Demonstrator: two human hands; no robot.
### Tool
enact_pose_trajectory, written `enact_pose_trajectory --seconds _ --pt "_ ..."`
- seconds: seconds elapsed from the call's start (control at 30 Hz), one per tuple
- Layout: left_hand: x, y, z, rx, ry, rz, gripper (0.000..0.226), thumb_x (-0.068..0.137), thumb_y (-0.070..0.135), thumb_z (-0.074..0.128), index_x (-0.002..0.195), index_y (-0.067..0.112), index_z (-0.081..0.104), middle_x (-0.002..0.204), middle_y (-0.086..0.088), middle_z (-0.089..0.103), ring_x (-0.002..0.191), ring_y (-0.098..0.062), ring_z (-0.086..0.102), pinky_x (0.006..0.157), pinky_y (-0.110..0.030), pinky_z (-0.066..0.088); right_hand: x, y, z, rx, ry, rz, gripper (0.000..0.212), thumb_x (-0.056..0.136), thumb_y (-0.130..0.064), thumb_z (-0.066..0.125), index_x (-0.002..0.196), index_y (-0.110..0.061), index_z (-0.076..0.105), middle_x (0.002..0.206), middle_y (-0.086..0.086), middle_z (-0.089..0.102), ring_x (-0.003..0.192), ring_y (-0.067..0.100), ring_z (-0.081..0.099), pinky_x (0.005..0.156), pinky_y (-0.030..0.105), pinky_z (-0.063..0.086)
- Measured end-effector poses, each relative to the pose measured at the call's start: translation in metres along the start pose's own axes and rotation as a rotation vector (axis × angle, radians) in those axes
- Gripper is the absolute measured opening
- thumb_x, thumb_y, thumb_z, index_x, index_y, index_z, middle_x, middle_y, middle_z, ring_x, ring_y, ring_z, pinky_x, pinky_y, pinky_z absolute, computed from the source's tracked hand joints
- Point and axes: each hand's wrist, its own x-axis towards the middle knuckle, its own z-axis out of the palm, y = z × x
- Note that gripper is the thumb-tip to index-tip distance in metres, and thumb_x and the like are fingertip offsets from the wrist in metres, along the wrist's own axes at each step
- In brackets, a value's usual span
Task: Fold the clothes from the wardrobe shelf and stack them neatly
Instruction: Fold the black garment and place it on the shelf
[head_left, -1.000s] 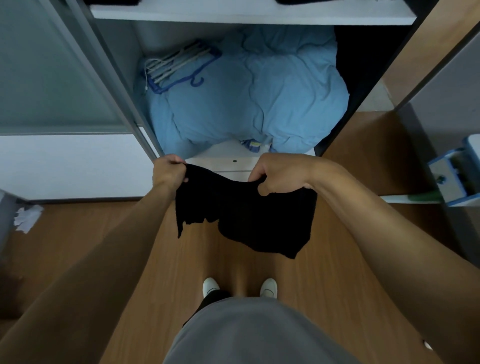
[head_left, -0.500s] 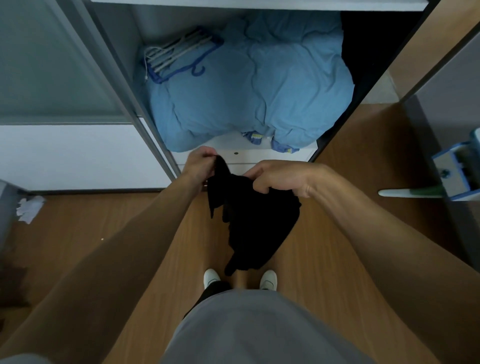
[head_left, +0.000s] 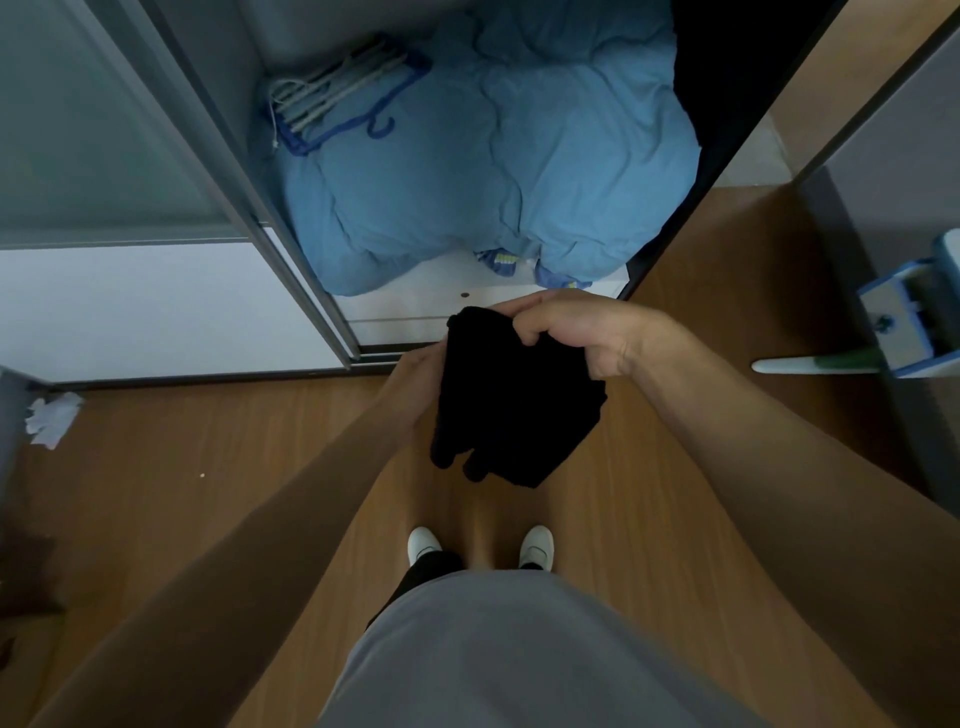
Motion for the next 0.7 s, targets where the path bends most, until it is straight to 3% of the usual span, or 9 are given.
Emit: enact_pose_trajectory --seconds 0.1,0.17,0.3,0.4,0.53,0.6,0.7 --pt "0.0 -0.006 -0.007 -0.213 -0.266 -0.001 0.056 0.102 0.058 0.032 0.136 0.022 0.058 0.128 0.002 0.068 0.12 -0.015 0.062 0.085 -0.02 0.054 -0.001 -0.004 -0.002 0.038 0.016 -0.014 0.055 0.076 0.008 0.04 0.089 -0.024 0.082 0.086 0.008 0.077 0.071 0.019 0.072 0.066 0.031 0.061" --pt "0.001 -0.006 -0.011 -0.135 -0.343 0.055 0.057 0.098 0.064 0.036 0.137 0.027 0.057 0.134 0.002 0.063 0.126 -0.014 0.057 0.091 -0.021 0.051 -0.001 -0.006 -0.004 0.056 0.026 -0.028 0.055 0.076 0.008 0.04 0.094 -0.023 0.082 0.092 0.01 0.076 0.077 0.021 0.072 0.07 0.033 0.061" --pt "0.003 0.0 -0.007 0.098 -0.28 0.109 0.042 0.084 0.055 0.071 0.116 0.027 0.072 0.117 0.0 0.072 0.113 -0.017 0.066 0.091 -0.026 0.049 -0.002 -0.01 -0.004 0.039 0.047 -0.034 0.057 0.075 0.007 0.039 0.107 -0.018 0.078 0.102 0.016 0.073 0.09 0.028 0.068 0.084 0.039 0.057" --pt "0.006 0.006 -0.002 0.139 -0.254 0.113 0.032 0.088 0.048 0.067 0.111 0.027 0.074 0.112 -0.002 0.073 0.109 -0.018 0.067 0.092 -0.029 0.048 -0.007 -0.011 -0.006 0.064 0.049 -0.036 0.056 0.075 0.008 0.037 0.112 -0.012 0.075 0.103 0.022 0.072 0.089 0.031 0.07 0.081 0.037 0.058" --pt "0.003 0.014 0.008 0.215 -0.236 0.123 0.03 0.094 0.051 0.055 0.103 0.031 0.076 0.107 0.002 0.075 0.101 -0.012 0.07 0.083 -0.019 0.052 -0.013 -0.013 -0.008 0.077 0.022 -0.035 0.051 0.078 0.008 0.035 0.112 -0.003 0.071 0.096 0.023 0.071 0.081 0.028 0.07 0.07 0.033 0.06" --pt "0.003 0.019 0.011 0.254 -0.218 0.133 0.039 0.096 0.053 0.052 0.107 0.023 0.074 0.107 -0.004 0.075 0.102 -0.019 0.07 0.088 -0.027 0.051 -0.015 -0.018 -0.008 0.069 0.092 -0.062 0.04 0.083 0.006 0.04 0.104 -0.004 0.072 0.087 0.016 0.071 0.073 0.024 0.069 0.065 0.03 0.058" --pt "0.005 0.025 0.01 0.216 -0.156 0.103 0.047 0.101 0.045 0.05 0.11 0.003 0.07 0.104 -0.016 0.073 0.095 -0.027 0.07 0.085 -0.033 0.047 -0.02 -0.028 -0.018 0.108 0.237 -0.14 0.025 0.091 0.0 0.054 0.103 -0.009 0.073 0.097 0.013 0.073 0.082 0.022 0.07 0.073 0.032 0.059"
